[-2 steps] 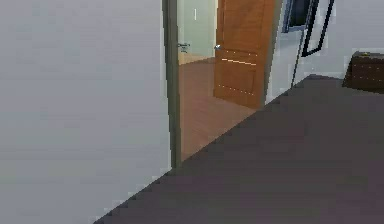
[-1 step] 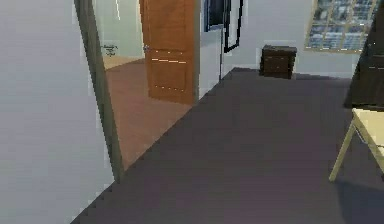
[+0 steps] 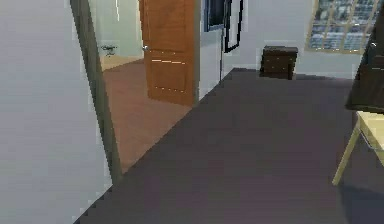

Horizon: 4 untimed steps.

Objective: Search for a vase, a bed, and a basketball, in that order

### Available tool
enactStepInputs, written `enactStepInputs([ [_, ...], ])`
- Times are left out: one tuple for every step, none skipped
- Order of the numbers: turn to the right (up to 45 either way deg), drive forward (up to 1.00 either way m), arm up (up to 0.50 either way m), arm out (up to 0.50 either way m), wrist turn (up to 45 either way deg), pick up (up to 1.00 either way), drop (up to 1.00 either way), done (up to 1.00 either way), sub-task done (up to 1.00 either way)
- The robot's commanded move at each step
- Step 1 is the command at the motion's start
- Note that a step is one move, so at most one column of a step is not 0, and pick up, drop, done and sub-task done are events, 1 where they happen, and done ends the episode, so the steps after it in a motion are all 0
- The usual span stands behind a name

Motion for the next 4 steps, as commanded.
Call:
enactStepInputs([
  [-45.0,0.00,0.00,0.00,0.0,0.00,0.00,0.00,0.00],
  [-18.0,0.00,0.00,0.00,0.0,0.00,0.00,0.00,0.00],
  [0.0,0.65,0.00,0.00,0.0,0.00,0.00,0.00,0.00],
  [-45.0,0.00,0.00,0.00,0.0,0.00,0.00,0.00,0.00],
])
